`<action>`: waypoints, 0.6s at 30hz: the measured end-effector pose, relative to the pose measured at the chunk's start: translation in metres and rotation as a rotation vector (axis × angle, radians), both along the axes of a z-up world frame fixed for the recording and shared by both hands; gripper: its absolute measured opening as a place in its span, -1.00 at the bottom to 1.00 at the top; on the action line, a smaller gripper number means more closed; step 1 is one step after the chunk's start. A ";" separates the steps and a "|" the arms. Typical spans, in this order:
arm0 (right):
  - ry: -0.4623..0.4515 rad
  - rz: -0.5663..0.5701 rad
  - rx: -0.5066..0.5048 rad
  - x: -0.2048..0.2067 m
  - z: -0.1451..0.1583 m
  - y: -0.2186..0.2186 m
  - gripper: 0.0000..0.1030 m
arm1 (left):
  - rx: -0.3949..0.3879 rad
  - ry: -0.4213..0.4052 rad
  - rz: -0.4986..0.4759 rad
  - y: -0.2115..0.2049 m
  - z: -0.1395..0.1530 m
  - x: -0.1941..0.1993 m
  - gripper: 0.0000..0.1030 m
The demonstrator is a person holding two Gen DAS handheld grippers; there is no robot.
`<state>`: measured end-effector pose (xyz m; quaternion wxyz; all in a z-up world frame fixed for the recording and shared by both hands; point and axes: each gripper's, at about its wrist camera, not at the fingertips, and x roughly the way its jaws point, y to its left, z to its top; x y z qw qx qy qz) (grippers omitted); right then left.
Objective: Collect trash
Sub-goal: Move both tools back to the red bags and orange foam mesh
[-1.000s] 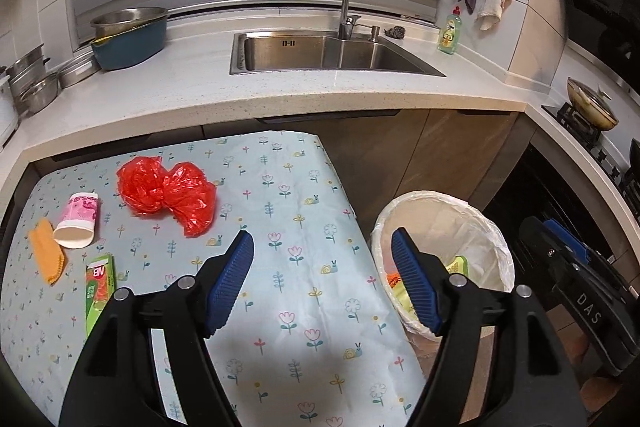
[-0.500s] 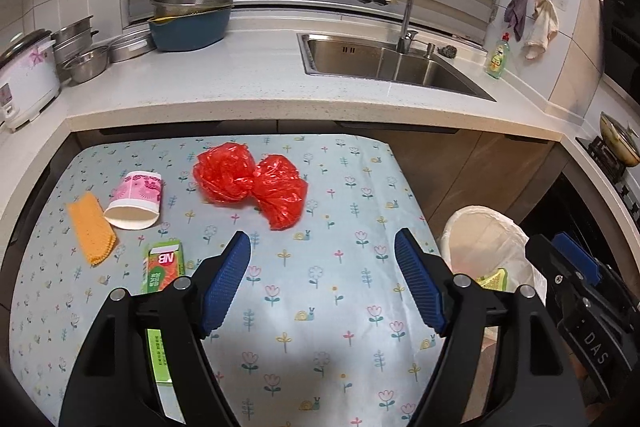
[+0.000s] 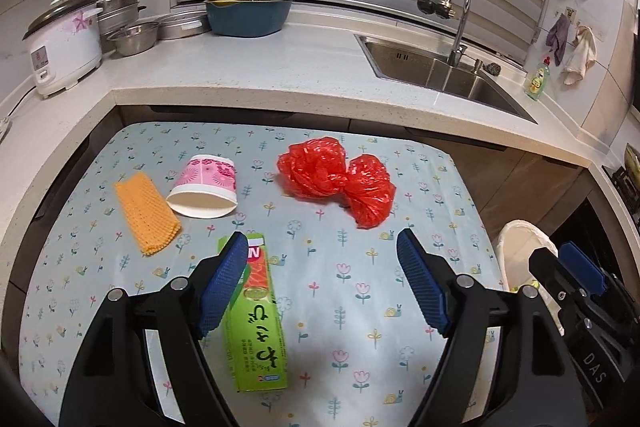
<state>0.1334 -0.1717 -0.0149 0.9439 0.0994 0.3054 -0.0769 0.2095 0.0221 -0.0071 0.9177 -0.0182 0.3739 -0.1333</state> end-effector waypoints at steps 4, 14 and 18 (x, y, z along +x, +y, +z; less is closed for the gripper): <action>0.012 0.028 -0.012 0.011 -0.003 0.017 0.08 | -0.003 0.009 0.040 0.025 -0.005 0.008 0.46; 0.054 0.088 -0.033 0.048 -0.020 0.055 0.17 | 0.008 0.061 0.174 0.091 -0.030 0.040 0.60; 0.075 0.109 -0.032 0.067 -0.031 0.068 0.17 | 0.012 0.098 0.220 0.116 -0.044 0.056 0.60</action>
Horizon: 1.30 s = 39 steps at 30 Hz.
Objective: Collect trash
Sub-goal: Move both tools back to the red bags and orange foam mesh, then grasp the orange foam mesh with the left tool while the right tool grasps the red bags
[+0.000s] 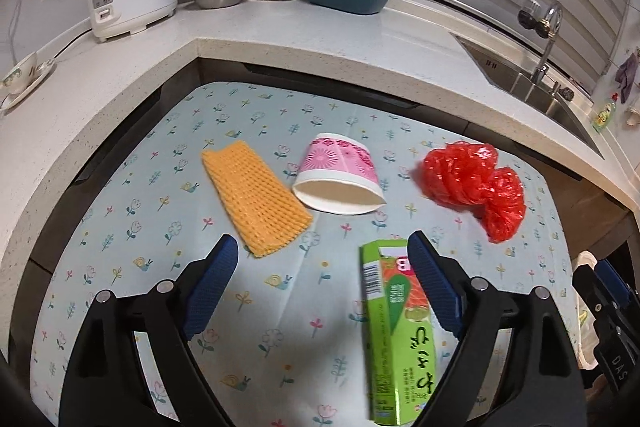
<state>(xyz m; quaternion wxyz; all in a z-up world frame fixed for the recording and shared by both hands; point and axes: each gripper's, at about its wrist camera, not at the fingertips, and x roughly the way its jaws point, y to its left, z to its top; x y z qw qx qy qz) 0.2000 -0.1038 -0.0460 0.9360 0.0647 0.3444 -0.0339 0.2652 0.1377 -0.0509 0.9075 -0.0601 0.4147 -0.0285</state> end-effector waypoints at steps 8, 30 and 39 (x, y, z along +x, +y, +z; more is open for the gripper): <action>0.050 0.020 -0.002 0.048 -0.027 0.013 0.17 | 0.043 0.070 0.051 0.025 -0.029 0.037 0.60; 0.164 0.022 -0.047 0.149 -0.082 -0.011 0.19 | -0.042 0.165 -0.028 0.018 -0.063 0.081 -0.80; 0.181 0.009 0.009 0.135 -0.083 -0.014 -0.57 | -0.002 0.091 -0.041 0.001 -0.035 0.067 -0.81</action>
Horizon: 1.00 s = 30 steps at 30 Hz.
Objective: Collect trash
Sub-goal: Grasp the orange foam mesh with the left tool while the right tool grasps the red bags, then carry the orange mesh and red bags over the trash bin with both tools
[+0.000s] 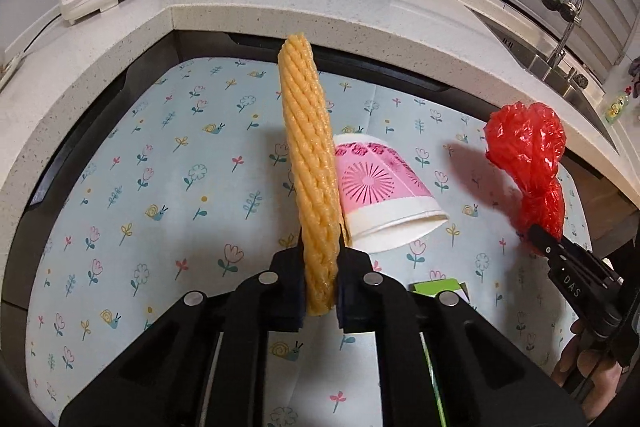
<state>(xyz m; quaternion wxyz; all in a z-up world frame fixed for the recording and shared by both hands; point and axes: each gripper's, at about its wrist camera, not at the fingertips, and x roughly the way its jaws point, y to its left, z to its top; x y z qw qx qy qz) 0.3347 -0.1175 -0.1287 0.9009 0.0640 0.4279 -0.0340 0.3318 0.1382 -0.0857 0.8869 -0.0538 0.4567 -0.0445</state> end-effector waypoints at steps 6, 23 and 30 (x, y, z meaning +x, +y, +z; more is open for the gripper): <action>-0.059 0.006 0.029 -0.031 0.029 0.004 -0.59 | -0.006 -0.041 -0.025 -0.015 0.027 -0.016 -0.81; -0.200 -0.038 0.031 -0.139 0.107 -0.035 -0.59 | -0.007 -0.157 -0.208 -0.113 0.098 -0.102 -0.81; -0.225 -0.103 0.036 -0.182 0.118 -0.074 -0.58 | -0.008 -0.162 -0.295 -0.163 0.106 -0.133 -0.81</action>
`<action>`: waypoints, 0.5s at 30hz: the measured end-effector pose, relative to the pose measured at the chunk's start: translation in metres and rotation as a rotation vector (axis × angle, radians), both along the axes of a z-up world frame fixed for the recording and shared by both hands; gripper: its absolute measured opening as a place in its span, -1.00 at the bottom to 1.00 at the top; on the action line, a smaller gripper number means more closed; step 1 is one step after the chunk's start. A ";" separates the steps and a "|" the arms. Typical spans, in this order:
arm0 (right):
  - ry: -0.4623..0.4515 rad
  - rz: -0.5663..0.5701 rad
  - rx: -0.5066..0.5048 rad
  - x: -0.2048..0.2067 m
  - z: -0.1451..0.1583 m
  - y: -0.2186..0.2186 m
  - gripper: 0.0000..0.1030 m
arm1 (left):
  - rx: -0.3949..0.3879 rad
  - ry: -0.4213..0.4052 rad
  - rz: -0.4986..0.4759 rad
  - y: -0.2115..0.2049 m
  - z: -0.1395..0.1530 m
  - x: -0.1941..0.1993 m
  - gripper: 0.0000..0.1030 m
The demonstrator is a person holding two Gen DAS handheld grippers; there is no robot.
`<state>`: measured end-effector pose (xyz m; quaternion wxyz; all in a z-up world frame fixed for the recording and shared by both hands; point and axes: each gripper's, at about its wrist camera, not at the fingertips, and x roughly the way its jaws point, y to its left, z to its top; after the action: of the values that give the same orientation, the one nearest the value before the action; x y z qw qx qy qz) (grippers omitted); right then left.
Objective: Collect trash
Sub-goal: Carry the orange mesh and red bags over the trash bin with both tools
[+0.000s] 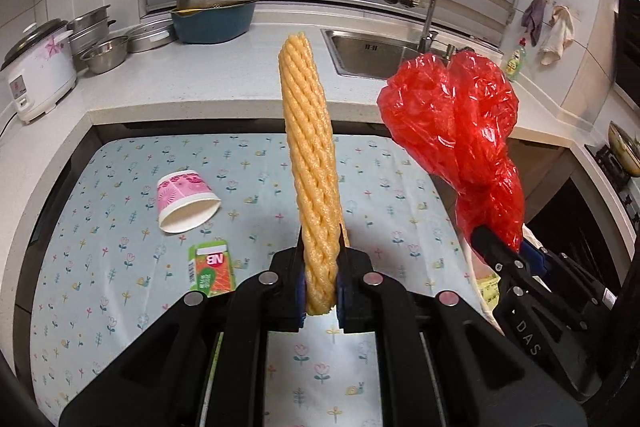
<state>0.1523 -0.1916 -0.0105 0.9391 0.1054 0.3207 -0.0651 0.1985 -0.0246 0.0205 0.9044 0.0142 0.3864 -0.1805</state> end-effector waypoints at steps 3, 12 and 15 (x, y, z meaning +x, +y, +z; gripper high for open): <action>-0.005 -0.032 0.004 -0.019 0.002 -0.018 -0.58 | 0.005 -0.002 -0.037 -0.021 0.001 -0.013 -0.81; -0.007 -0.134 0.021 -0.068 -0.001 -0.073 -0.58 | 0.017 0.007 -0.156 -0.085 0.000 -0.048 -0.81; -0.005 -0.165 0.026 -0.081 -0.003 -0.090 -0.58 | 0.025 0.006 -0.191 -0.105 -0.001 -0.057 -0.81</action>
<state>0.0712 -0.2818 -0.0138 0.9298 0.1438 0.3094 -0.1380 0.1416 -0.1297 0.0190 0.8817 0.0617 0.3881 -0.2612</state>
